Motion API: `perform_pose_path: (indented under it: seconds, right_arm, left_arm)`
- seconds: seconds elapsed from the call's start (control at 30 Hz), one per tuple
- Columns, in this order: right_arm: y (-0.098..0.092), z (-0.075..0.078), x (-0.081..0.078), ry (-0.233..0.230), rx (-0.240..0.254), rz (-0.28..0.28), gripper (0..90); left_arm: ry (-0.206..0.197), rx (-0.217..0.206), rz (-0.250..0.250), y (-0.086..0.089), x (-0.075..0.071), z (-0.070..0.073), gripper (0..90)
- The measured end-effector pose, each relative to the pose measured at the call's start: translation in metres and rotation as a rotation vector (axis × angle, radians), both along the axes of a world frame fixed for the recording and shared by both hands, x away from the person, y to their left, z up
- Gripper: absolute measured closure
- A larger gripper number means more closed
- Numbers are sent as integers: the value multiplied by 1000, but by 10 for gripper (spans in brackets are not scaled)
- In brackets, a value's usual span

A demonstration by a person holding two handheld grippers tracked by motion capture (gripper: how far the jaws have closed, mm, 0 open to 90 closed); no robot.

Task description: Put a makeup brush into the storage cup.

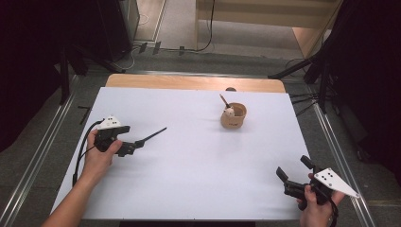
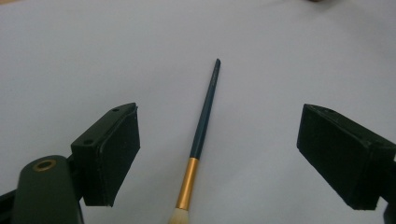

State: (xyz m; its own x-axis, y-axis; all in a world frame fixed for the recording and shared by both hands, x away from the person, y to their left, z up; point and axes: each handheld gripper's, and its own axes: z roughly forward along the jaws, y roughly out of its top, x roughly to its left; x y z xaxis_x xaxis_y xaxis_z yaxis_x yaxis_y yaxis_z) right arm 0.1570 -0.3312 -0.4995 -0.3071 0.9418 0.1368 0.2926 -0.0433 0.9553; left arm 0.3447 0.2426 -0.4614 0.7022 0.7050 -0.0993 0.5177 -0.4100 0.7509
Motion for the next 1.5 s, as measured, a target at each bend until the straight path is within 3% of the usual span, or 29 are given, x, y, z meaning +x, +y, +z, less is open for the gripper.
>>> perform_pose_path:
  seconds: [0.1,0.2,0.37,0.5,0.67,0.8,0.93,1.33,1.5]
  right_arm:
    - [1,0,0,3,-1,2,0]
    - [2,-1,1,3,-4,5,0]
    - [2,-1,1,6,-6,6,0]
    - [2,-1,1,8,-7,4,0]
    - [2,-2,1,9,-9,7,0]
    - [2,-2,1,9,-10,7,0]
    - [2,-2,1,13,-8,7,0]
    - [2,-3,1,15,-8,8,0]
    - [2,-4,2,18,-10,9,0]
  left_arm:
    - [46,42,-9,-5,6,-1,147]
    - [87,110,-2,-11,11,-3,169]
    - [132,167,15,-14,19,-4,267]
    - [200,228,16,-19,27,-2,333]
    - [232,305,25,-23,35,0,452]
    - [264,337,-7,-27,40,0,529]
    - [278,412,-40,-36,42,-2,590]
    - [321,528,-96,-47,52,-4,780]
    - [353,519,-115,-47,58,-4,842]
